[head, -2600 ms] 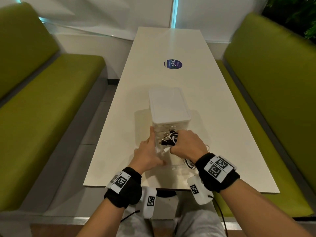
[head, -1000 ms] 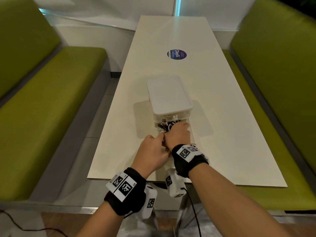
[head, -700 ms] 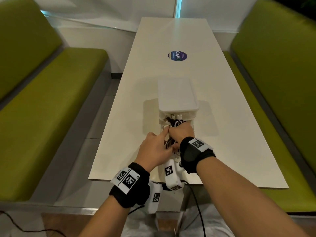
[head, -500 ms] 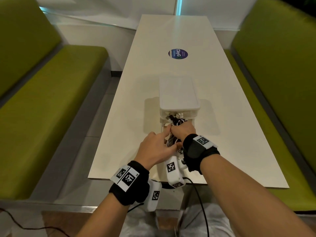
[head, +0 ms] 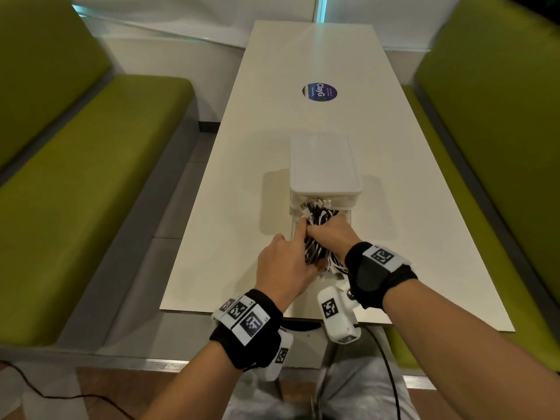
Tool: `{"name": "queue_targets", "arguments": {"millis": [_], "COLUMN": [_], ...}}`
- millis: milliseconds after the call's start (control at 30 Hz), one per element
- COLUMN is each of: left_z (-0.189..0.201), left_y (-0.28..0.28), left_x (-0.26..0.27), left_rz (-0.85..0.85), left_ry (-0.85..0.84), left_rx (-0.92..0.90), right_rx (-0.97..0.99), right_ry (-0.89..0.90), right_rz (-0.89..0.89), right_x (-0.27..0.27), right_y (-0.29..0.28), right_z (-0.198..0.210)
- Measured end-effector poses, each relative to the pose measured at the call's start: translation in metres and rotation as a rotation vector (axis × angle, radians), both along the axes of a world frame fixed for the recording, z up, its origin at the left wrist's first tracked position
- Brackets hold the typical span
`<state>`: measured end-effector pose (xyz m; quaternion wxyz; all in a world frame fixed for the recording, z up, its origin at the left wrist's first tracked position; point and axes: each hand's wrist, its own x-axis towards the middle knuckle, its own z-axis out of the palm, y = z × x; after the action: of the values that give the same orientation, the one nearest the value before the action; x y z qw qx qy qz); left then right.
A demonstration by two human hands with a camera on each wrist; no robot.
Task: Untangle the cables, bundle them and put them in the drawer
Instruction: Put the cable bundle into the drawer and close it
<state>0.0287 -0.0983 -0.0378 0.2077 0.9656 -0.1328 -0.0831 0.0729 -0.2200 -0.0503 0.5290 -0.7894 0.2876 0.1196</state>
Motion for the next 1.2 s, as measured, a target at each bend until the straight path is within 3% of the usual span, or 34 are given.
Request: {"name": "queue_targets", "arguments": {"millis": [200,300,433,533,667,733,933,1200], "left_z": [-0.005,-0.006,-0.001,-0.002,0.000,0.000,-0.003,0.000], "left_y": [-0.004,-0.006,-0.012,-0.015,-0.016,-0.015,-0.013,-0.009], "left_x": [0.004,0.008,0.011,0.009,0.012,0.013,0.014,0.014], "left_rz": [-0.063,-0.077,-0.067,-0.047,-0.059,-0.076,-0.160,-0.275], "left_ry": [-0.190,-0.195,-0.186,-0.151,-0.126,-0.131,-0.180,-0.040], "left_rx": [-0.002,0.006,0.056,0.048,0.130,0.160,0.196,0.214], "right_rx": [-0.183,-0.073,0.055,0.142,0.162,0.087,-0.531,-0.483], "right_ry": [-0.110,-0.075,0.077,0.141,0.090,0.063,0.142,0.205], "right_rz": [-0.068,-0.103,-0.009,0.098,0.288,0.388,0.661,0.549], "right_x": [-0.005,0.000,0.020,0.003,-0.010,-0.012,-0.013,-0.014], "right_y": [0.015,0.009,-0.019,-0.011,-0.018,-0.020,-0.009,-0.002], "right_z": [-0.006,-0.009,-0.049,0.004,0.032,0.036,0.048,0.041]}}
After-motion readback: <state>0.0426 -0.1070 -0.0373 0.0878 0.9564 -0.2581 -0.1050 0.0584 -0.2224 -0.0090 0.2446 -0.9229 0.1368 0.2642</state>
